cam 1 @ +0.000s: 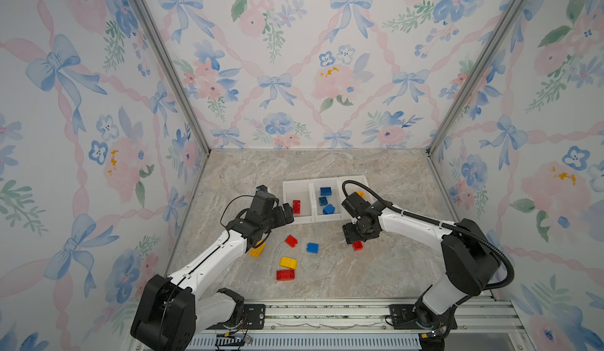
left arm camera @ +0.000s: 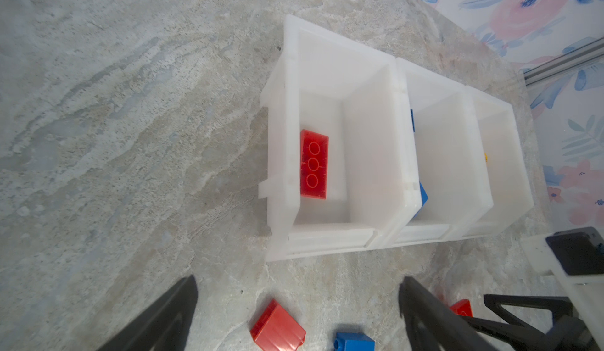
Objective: Sort the legos into containers by color
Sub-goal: 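Move the right gripper down to a red 2x2 brick and close on it, then lift the red brick with the right gripper over the red-brick compartment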
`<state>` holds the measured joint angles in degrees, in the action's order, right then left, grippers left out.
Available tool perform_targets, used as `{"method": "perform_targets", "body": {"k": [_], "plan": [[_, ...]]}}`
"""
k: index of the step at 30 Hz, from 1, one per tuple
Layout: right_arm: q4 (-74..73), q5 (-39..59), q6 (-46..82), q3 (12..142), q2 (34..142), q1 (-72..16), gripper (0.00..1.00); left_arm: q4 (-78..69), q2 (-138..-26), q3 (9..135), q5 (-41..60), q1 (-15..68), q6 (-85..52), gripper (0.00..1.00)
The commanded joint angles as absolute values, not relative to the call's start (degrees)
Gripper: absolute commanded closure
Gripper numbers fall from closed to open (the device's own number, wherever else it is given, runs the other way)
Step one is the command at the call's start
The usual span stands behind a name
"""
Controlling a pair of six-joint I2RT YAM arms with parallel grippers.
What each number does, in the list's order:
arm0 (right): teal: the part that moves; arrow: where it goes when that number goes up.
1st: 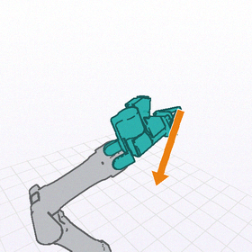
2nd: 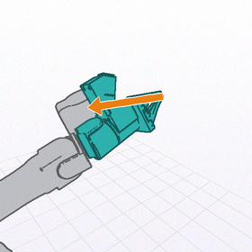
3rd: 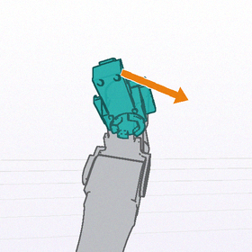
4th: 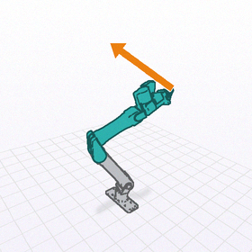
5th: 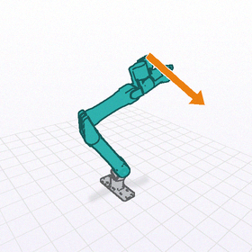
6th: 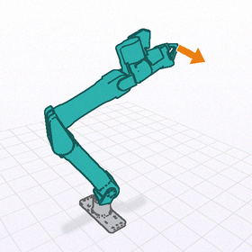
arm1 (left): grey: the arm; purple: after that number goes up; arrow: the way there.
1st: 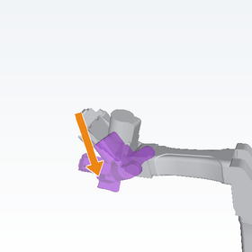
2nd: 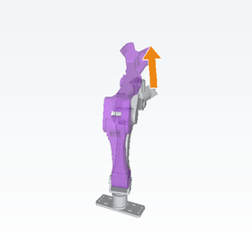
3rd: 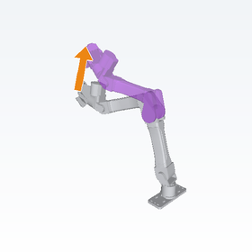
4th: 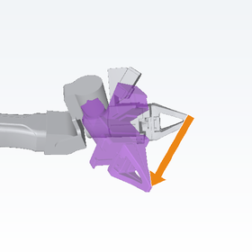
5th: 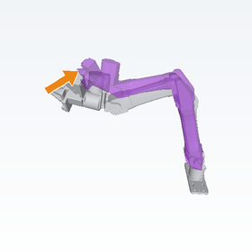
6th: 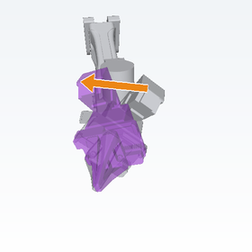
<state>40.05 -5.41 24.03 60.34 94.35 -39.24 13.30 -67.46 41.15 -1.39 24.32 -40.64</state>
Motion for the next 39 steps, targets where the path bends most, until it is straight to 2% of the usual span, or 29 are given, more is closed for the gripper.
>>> {"method": "perform_targets", "body": {"k": [1, 9, 17, 27, 39], "plan": [[39.23, -6.24, 25.05, 59.28, 96.48, -40.25, 0.26, 13.0, -68.76, 42.18, -0.86, 23.92, -39.47, 0.02], [37.82, -5.41, 25.79, 58.05, 99.76, -41.18, 0.29, 13.01, -69.52, 42.75, -0.66, 23.93, -39.3, 0.02], [39.03, -5.96, 25.8, 59.83, 100.0, -42.23, 0.52, 13.1, -69.55, 42.76, -0.59, 23.98, -39.39, 0.02], [42.95, -6.42, 26.19, 65.49, 99.08, -44.56, 0.66, 13.08, -68.92, 42.45, -0.7, 23.84, -39.52, 0.02], [45.09, -4.81, 27.42, 75.48, 99.51, -46.89, 0.71, 13.09, -67.43, 41.56, -0.7, 23.49, -39.41, 0.02]]}}
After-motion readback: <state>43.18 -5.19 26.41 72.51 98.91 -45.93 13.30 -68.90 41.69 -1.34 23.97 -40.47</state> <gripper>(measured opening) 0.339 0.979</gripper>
